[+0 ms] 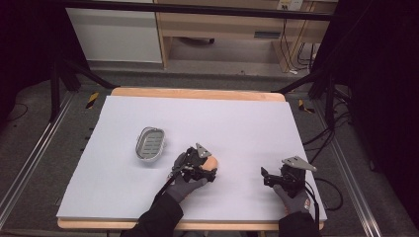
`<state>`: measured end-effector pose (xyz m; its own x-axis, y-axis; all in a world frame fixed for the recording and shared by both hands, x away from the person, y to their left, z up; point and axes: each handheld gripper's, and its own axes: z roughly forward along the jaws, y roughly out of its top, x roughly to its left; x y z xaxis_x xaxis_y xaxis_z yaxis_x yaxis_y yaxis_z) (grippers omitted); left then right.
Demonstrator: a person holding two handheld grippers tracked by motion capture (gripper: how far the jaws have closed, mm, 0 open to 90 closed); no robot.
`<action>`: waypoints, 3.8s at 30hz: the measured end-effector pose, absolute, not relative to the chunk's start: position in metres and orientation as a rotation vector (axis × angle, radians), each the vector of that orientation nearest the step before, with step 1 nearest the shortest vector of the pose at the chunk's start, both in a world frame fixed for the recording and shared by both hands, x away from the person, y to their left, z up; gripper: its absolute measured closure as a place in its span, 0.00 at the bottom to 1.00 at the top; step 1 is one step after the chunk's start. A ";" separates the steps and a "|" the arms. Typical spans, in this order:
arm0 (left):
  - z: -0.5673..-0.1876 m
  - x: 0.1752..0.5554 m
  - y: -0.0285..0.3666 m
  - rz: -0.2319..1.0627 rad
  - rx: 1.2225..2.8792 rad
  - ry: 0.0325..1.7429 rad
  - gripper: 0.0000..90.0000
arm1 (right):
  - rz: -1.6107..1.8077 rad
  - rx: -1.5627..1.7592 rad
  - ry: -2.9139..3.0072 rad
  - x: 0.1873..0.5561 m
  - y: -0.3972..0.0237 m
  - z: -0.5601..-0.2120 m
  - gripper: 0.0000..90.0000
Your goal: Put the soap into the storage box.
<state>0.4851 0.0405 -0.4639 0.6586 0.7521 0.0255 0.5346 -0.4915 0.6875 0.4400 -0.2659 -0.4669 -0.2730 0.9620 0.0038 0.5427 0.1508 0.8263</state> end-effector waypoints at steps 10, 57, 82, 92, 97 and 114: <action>-0.469 0.488 0.038 0.410 2.234 1.002 0.26 | 1.001 1.434 1.896 0.440 -0.265 -0.467 0.07; -0.448 0.476 0.052 0.412 2.191 0.988 0.35 | 0.997 1.436 1.901 0.440 -0.266 -0.467 0.07; -0.435 0.464 0.107 0.445 2.151 1.024 0.36 | 0.993 1.433 1.900 0.440 -0.265 -0.467 0.07; -0.431 0.461 0.128 0.460 2.116 1.062 0.36 | 0.994 1.425 1.912 0.439 -0.264 -0.468 0.07; -0.429 0.463 0.138 0.465 2.100 1.090 0.36 | 0.986 1.417 1.918 0.438 -0.263 -0.468 0.07; -0.409 0.469 0.165 0.496 2.025 1.136 0.36 | 0.970 1.405 1.937 0.439 -0.259 -0.470 0.07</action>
